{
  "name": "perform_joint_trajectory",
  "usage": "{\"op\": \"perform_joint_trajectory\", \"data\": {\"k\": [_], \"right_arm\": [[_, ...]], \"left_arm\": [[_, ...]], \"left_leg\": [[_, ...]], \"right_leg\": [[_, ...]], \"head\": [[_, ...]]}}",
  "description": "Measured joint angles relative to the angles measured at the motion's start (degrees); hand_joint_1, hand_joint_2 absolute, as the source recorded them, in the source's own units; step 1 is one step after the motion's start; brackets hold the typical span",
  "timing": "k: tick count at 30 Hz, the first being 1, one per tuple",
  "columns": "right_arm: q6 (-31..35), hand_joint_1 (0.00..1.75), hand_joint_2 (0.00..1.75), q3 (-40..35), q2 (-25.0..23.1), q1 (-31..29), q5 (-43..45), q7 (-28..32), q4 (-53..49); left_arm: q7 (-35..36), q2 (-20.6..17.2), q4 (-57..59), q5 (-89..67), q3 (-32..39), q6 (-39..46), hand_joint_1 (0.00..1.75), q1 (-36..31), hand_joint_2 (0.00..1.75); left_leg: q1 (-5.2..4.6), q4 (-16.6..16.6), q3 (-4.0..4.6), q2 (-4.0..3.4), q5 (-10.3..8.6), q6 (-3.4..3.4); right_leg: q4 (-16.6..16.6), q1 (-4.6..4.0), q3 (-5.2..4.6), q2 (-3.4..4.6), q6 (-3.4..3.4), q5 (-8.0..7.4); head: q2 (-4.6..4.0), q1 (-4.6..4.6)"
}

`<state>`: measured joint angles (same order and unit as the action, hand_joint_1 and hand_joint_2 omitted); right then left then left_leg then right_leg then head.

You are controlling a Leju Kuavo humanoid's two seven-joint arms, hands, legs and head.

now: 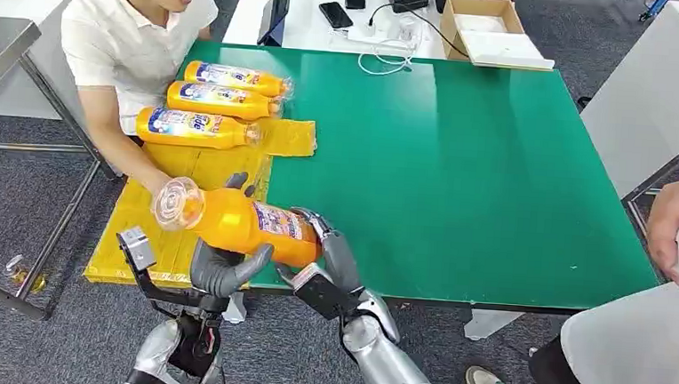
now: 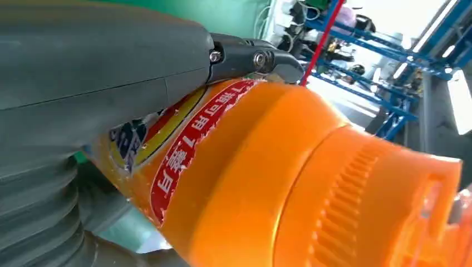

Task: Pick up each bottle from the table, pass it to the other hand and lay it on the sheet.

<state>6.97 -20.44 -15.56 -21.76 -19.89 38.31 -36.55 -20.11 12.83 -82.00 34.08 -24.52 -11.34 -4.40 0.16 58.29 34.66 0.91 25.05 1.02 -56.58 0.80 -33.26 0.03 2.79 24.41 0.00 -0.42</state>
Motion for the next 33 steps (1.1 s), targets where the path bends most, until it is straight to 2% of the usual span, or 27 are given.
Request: {"op": "perform_joint_trajectory", "data": {"k": [8,10,11,12,14,15,19,33], "right_arm": [[-0.6,1.75,1.75,-2.4,-0.8,-0.5,0.6,-0.2,1.7],[-1.1,1.64,1.75,-2.8,-0.8,-0.4,0.9,-0.2,1.8],[-1.7,0.99,1.75,-3.1,-0.8,-0.4,1.3,-0.3,1.8],[-2.4,0.0,1.75,-3.4,-0.8,-0.3,1.7,-0.6,1.8],[-3.8,0.0,1.75,-4.2,-0.8,-0.1,2.4,-1.0,1.8],[-4.6,0.0,0.0,-4.6,-0.8,0.0,2.5,-1.2,1.8],[-7.2,0.0,0.0,-5.8,-0.8,1.0,3.7,-1.7,1.9],[-7.9,0.0,0.0,-7.5,-0.8,1.9,5.1,-1.2,1.8]], "left_arm": [[-1.8,0.0,-1.1,-1.1,0.5,0.0,1.75,0.9,1.75],[-2.2,0.0,-1.1,-1.2,0.7,0.0,1.75,1.1,1.75],[-2.3,0.0,-1.1,-1.1,0.9,0.0,1.75,1.2,1.75],[-2.3,0.0,-1.1,-1.1,1.1,0.0,1.75,1.3,1.75],[-2.4,-0.1,-1.0,-1.1,1.4,0.0,1.75,1.5,1.75],[-2.4,-0.1,-1.0,-1.1,1.6,0.0,1.75,1.5,1.75],[-2.5,-0.2,-1.1,-1.3,1.9,-0.1,1.75,1.4,1.75],[-3.3,-0.3,-1.2,-0.7,3.5,-0.5,1.75,1.4,1.75]], "left_leg": [[-0.01,0.0,0.01,0.0,0.0,0.0],[-0.01,0.0,0.01,0.01,0.0,0.0],[-0.01,0.0,0.01,0.0,0.0,0.0],[-0.01,0.0,0.0,0.0,0.0,0.0],[-0.01,0.0,0.01,0.0,0.0,0.0],[-0.01,0.0,0.01,0.0,0.0,0.0],[0.0,0.0,0.01,-0.02,0.0,0.0],[-0.01,0.0,0.0,-0.02,0.0,0.0]], "right_leg": [[0.0,0.01,-0.01,0.0,0.0,0.0],[0.0,0.01,-0.01,0.0,0.0,0.0],[0.0,0.01,0.0,0.0,0.0,0.0],[0.0,0.01,-0.01,0.0,0.0,0.0],[0.0,0.01,-0.02,0.0,0.0,0.0],[0.0,0.01,-0.03,0.0,0.0,0.0],[0.0,0.0,-0.04,0.0,0.0,0.0],[0.0,0.01,-0.04,0.01,0.0,0.0]], "head": [[0.0,-0.02],[0.0,0.0],[0.0,-0.02],[0.0,-0.02],[0.0,-0.02],[0.0,-0.02],[0.0,-0.02],[0.0,-0.02]]}}
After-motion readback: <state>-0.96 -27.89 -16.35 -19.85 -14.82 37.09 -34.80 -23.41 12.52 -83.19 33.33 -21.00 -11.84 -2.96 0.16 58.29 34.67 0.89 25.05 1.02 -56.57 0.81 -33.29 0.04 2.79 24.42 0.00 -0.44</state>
